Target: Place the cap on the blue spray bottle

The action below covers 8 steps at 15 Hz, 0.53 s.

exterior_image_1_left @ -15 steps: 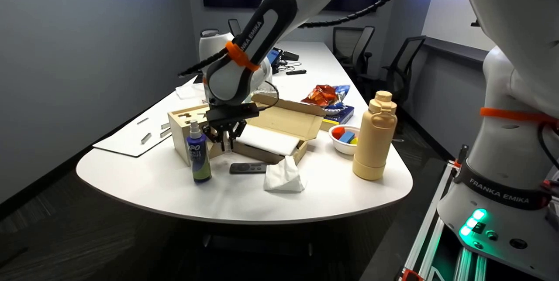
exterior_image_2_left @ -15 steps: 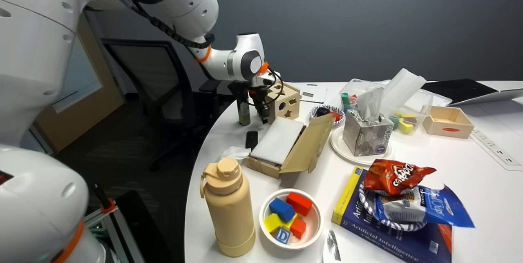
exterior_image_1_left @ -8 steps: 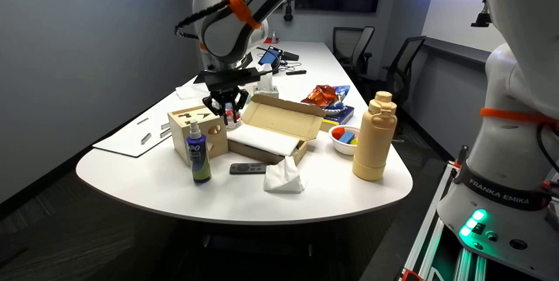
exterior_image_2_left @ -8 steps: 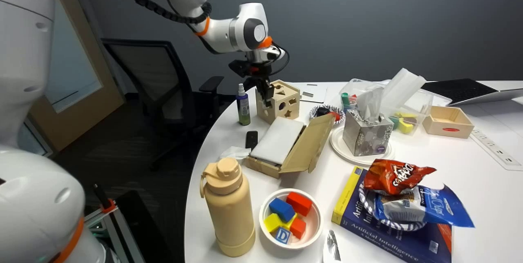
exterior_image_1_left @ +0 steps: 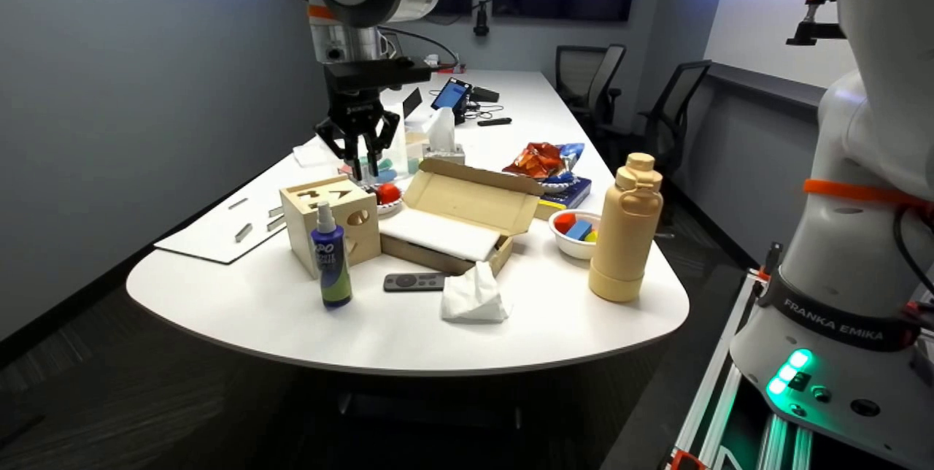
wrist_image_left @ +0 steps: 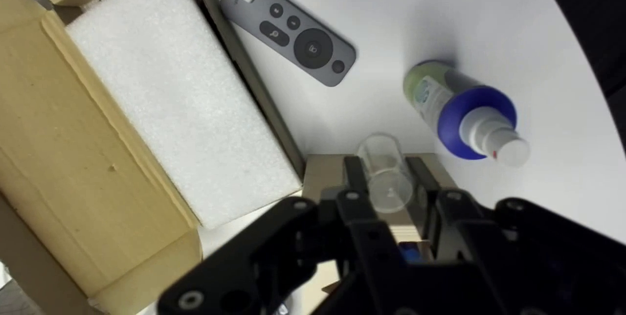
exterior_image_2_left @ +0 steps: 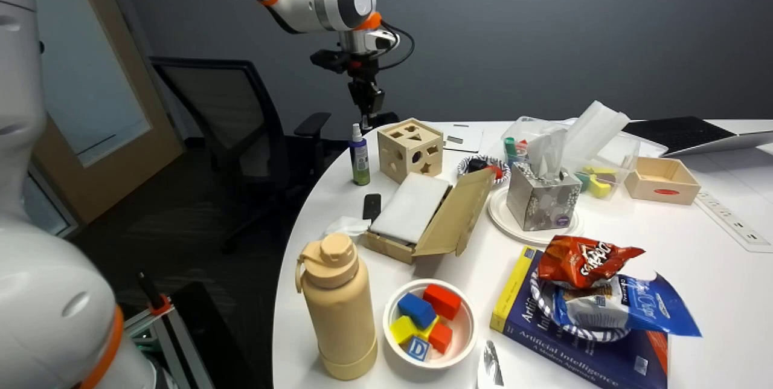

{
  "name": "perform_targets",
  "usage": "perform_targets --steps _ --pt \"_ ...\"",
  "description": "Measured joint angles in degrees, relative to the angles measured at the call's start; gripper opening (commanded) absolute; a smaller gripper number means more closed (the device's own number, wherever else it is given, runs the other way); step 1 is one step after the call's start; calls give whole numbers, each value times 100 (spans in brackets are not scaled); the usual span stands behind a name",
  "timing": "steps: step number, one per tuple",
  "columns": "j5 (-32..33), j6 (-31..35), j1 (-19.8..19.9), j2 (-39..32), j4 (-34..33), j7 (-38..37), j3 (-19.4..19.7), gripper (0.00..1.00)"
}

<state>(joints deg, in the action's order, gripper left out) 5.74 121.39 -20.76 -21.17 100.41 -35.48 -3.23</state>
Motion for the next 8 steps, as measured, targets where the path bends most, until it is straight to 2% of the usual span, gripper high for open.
perform_targets --steps 4,8 --pt "-53 0 -2 -11 -2 159 -302 6" --pt "-105 134 -2 -19 -3 272 -443 6"
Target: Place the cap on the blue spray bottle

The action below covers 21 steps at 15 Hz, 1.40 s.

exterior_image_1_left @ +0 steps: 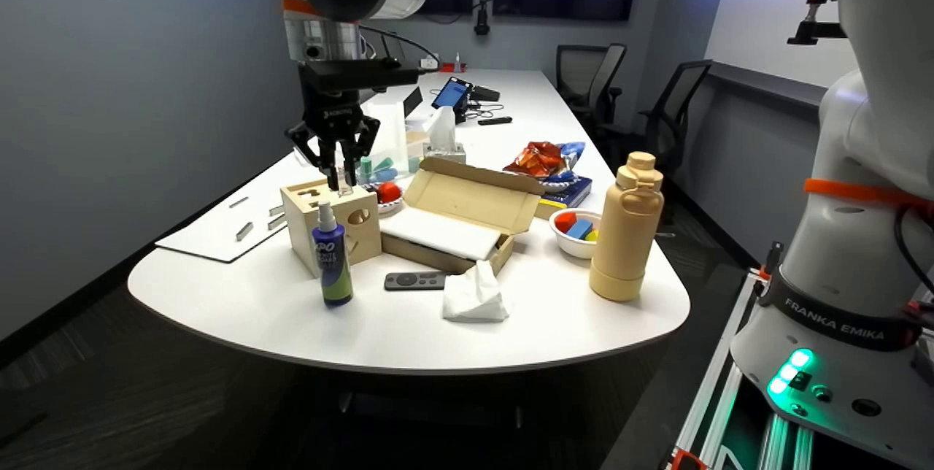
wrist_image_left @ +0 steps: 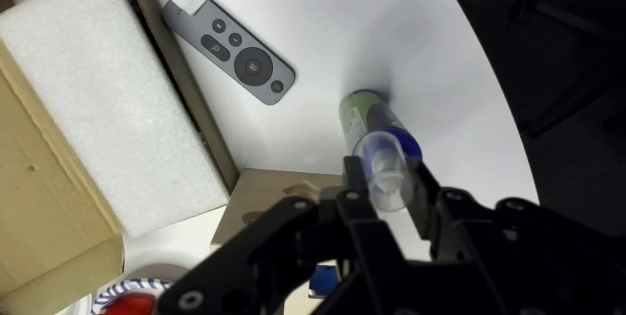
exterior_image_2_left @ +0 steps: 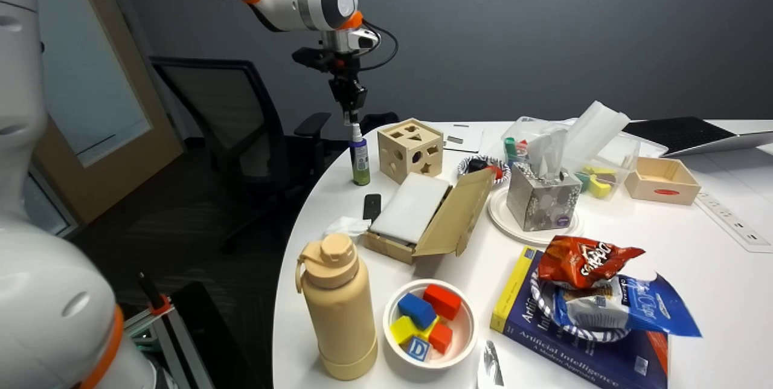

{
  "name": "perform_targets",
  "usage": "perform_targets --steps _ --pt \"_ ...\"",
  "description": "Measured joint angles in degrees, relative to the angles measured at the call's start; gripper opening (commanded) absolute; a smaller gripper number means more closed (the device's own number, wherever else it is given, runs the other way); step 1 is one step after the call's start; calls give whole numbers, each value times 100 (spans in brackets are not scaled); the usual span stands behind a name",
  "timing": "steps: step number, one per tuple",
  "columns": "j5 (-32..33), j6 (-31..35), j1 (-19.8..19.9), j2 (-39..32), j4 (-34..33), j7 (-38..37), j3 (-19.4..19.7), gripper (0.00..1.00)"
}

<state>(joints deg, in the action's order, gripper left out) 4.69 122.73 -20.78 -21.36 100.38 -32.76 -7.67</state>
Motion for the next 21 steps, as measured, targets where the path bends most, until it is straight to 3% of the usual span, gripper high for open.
perform_targets --steps 13,21 --pt "-58 769 -10 -358 -159 243 -41 6" --pt "-35 864 -46 -404 -206 246 -12 6"
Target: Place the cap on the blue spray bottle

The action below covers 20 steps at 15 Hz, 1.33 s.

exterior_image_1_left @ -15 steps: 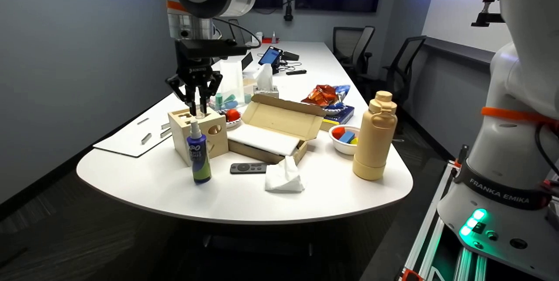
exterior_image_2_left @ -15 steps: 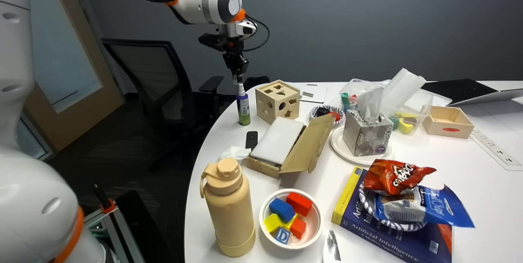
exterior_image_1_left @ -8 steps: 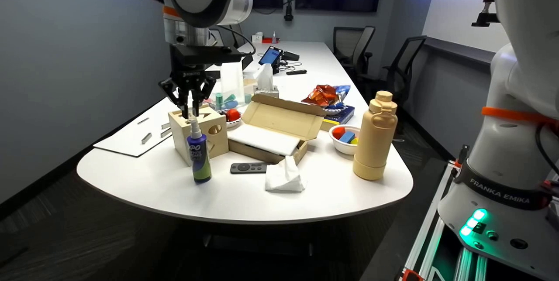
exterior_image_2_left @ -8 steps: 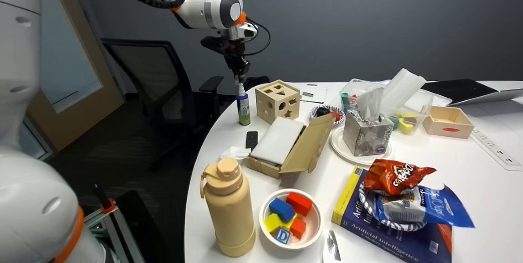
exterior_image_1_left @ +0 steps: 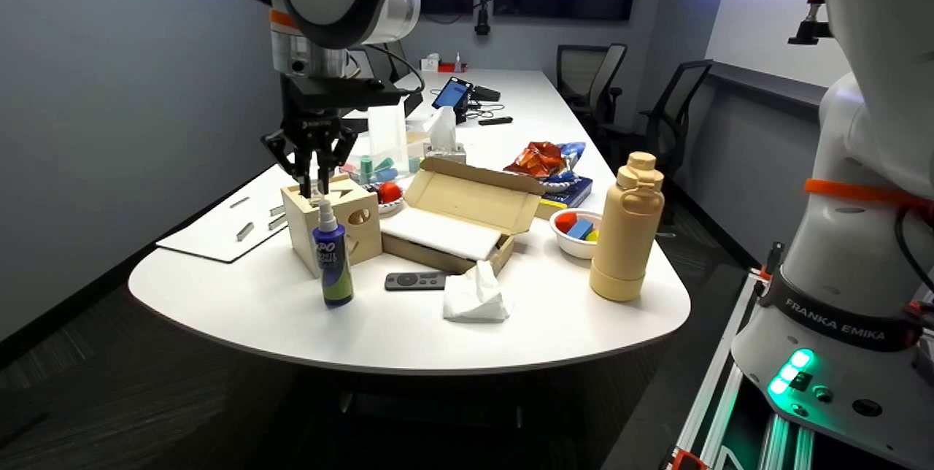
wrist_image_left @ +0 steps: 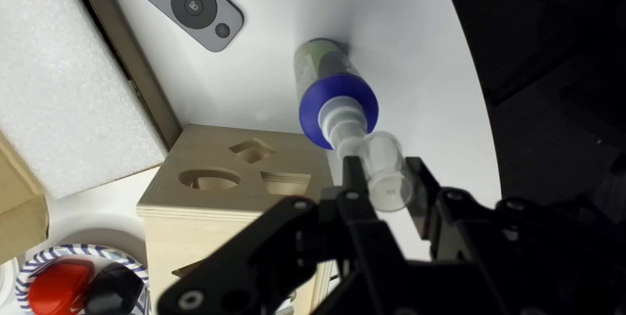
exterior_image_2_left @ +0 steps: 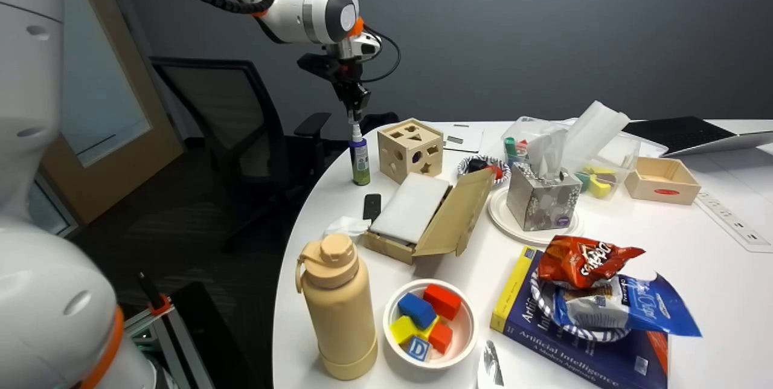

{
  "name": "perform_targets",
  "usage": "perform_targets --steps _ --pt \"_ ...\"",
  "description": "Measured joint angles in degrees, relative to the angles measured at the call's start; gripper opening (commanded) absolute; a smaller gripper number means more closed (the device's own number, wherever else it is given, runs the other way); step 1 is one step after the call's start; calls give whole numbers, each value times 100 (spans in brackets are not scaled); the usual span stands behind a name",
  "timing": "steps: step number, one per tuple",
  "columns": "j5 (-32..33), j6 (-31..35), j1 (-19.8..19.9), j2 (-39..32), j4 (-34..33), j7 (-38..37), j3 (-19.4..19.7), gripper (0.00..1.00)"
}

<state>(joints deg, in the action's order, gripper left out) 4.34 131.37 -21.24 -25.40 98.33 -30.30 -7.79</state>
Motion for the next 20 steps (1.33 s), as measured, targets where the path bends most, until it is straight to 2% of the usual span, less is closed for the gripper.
perform_targets --steps 20 --pt "263 -117 -118 -41 -48 -10 116 6"
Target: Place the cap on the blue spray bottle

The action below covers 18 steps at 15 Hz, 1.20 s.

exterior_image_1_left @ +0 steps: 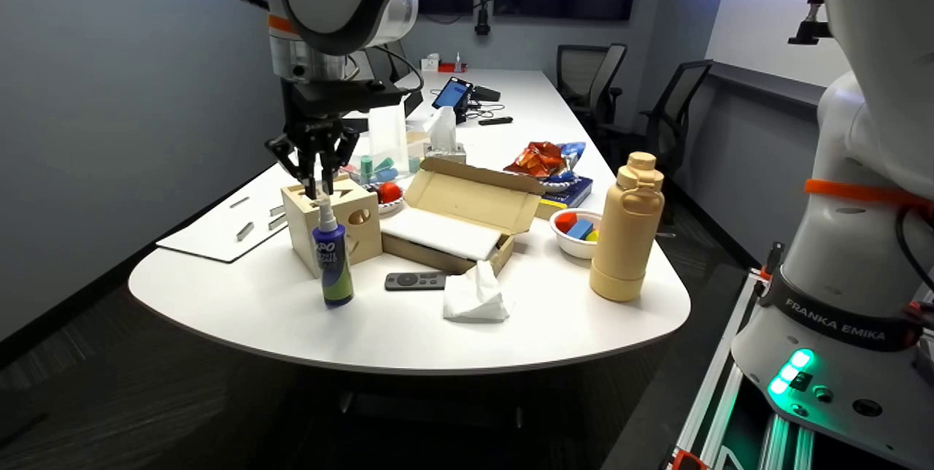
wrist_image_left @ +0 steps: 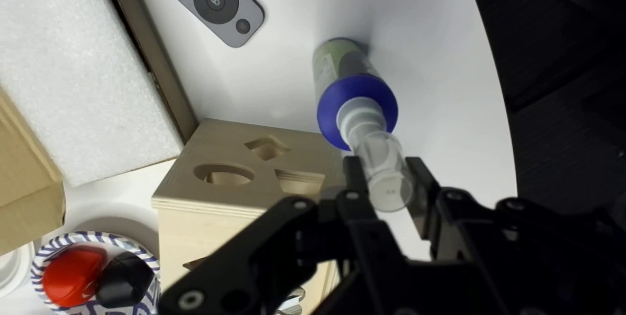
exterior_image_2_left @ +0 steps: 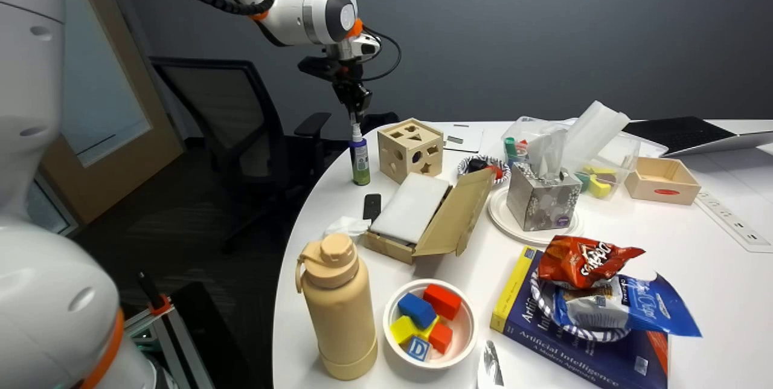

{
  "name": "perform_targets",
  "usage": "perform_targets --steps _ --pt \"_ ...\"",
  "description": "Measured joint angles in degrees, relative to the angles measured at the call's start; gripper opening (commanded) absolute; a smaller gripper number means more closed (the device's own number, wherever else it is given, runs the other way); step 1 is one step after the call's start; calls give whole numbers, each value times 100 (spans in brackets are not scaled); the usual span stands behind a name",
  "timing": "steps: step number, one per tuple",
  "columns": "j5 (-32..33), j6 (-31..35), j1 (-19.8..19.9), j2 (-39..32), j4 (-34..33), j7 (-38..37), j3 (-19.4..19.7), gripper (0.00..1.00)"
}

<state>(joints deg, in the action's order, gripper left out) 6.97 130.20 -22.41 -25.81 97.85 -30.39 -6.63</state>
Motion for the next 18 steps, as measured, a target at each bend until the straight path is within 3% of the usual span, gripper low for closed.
perform_targets --steps 16,17,18 --pt "172 -141 -151 -162 -63 -53 108 6" --pt "189 -173 -163 -165 -74 -53 109 51" --pt "201 -203 -173 -168 -86 -53 109 52"
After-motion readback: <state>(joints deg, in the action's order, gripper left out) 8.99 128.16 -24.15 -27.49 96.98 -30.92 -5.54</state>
